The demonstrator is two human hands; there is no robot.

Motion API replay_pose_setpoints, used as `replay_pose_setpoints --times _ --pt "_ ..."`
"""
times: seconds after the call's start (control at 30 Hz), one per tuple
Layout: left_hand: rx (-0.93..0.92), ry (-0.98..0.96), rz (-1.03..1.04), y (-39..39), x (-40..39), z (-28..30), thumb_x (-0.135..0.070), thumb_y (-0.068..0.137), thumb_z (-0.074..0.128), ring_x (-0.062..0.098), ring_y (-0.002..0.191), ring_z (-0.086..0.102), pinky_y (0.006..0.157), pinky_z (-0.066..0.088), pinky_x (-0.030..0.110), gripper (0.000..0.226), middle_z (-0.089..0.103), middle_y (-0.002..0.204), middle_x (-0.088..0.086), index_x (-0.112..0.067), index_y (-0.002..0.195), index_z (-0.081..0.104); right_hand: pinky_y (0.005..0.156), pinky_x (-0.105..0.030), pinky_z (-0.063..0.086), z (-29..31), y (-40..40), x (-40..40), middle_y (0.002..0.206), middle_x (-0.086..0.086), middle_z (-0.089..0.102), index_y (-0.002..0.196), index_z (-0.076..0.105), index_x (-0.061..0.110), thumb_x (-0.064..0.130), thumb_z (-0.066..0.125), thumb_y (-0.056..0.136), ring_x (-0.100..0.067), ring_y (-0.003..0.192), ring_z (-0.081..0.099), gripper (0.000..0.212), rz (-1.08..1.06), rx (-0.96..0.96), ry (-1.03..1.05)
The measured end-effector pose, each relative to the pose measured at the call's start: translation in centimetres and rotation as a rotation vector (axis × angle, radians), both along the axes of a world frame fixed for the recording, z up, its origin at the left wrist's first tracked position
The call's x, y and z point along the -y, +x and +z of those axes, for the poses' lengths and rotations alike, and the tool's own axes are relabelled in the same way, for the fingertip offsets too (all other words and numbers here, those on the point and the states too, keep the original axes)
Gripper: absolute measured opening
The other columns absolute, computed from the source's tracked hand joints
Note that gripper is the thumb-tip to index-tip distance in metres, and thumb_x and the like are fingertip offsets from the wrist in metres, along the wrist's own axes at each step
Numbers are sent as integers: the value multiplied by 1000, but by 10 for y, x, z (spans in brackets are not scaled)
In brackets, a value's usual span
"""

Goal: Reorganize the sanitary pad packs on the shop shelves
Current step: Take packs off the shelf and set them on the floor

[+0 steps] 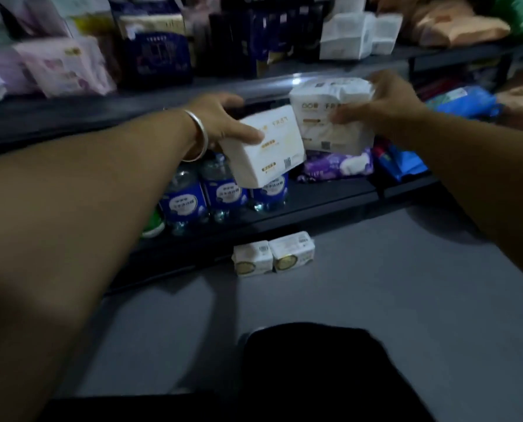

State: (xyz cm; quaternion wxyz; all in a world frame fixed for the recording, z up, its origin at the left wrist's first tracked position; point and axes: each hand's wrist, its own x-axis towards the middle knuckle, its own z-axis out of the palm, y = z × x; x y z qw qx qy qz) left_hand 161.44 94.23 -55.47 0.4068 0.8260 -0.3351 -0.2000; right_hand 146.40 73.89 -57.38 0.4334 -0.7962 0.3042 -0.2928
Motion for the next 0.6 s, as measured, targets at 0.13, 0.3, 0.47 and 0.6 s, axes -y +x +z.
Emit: replay_pose_setpoints --times 0.13,0.3,0.47,0.6 --pt "-79 138 -35 12 2 -63 -10 72 77 25 101 56 74 54 35 82 47 135 9 -25 142 37 71 -32 53 -53 5 -2 109 -8 61 105 53 12 24 88 58 -23 95 62 59 52 -177 10" --pt "-16 354 -55 33 32 -148 -12 75 72 23 104 52 84 44 29 78 45 139 6 -21 144 34 68 -32 54 -131 19 14 99 -1 60 118 48 10 11 84 63 -19 84 61 65 81 -320 165" --pt "-79 502 -109 37 50 -239 -3 68 74 26 107 53 85 49 35 80 47 133 9 -19 139 39 77 -32 45 -211 20 36 110 -4 50 125 47 12 5 81 65 -21 95 51 69 123 -522 184" --pt "24 585 -120 35 53 -298 -6 63 77 26 113 48 91 48 35 78 37 130 6 -21 131 43 93 -44 48 -268 18 43 123 -10 52 124 47 16 3 78 69 -29 110 51 64 168 -638 221"
